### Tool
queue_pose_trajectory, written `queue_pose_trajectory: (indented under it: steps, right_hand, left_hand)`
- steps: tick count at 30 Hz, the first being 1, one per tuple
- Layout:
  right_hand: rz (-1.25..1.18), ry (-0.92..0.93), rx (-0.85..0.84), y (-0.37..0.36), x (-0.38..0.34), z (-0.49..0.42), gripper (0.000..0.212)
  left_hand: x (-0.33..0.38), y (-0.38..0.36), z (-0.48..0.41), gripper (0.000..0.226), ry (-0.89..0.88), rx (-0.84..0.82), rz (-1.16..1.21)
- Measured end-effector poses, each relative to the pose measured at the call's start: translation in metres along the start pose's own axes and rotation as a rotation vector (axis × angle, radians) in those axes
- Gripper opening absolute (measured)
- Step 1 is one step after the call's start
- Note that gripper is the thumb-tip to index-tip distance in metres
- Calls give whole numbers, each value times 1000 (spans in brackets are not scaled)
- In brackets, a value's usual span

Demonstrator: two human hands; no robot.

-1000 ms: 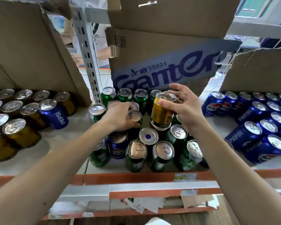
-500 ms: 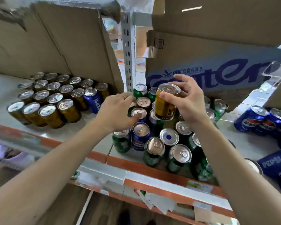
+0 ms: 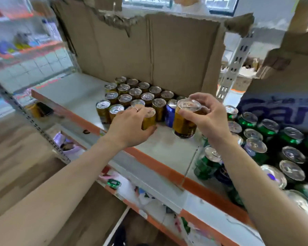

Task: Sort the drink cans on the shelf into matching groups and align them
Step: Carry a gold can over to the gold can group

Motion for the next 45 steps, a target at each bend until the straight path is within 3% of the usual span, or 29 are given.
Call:
queue_pose_trajectory:
  steps: [7, 13, 23, 28, 33, 40, 45]
  right_hand:
    - [71, 29, -2, -100, 25, -33, 48]
    - [137, -34, 103, -122, 74, -26, 52]
    - [307, -8, 214, -134, 120, 5, 53]
    - [373, -28, 137, -136, 126, 4, 47]
    - [484, -98, 40, -131, 123, 1, 57]
    - [518, -112, 44, -88, 95, 1, 54]
    - [621, -140, 55, -53, 79, 1, 61]
  left_hand:
    - [-102, -11, -13, 59, -12, 0, -23]
    - [-136, -35, -35, 69, -119, 15, -6]
    - [-125, -82, -47, 63, -323, -39, -29]
    - [-121, -82, -49, 59, -317, 32, 15]
    - [-111, -77, -59, 55, -277, 77, 13]
    - [-66, -63, -75, 53, -293, 126, 32]
    - [-19, -61, -97, 59, -313, 67, 82]
Point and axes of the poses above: each hand's wrist, its own z-axis away from the middle knuckle, its own y-axis out of the back of the hand, x = y × z, the point moved 8 cm from there along -z, towards the middle knuckle, and after that the axes turned 9 degrees about -z, right-handed, at the moved point
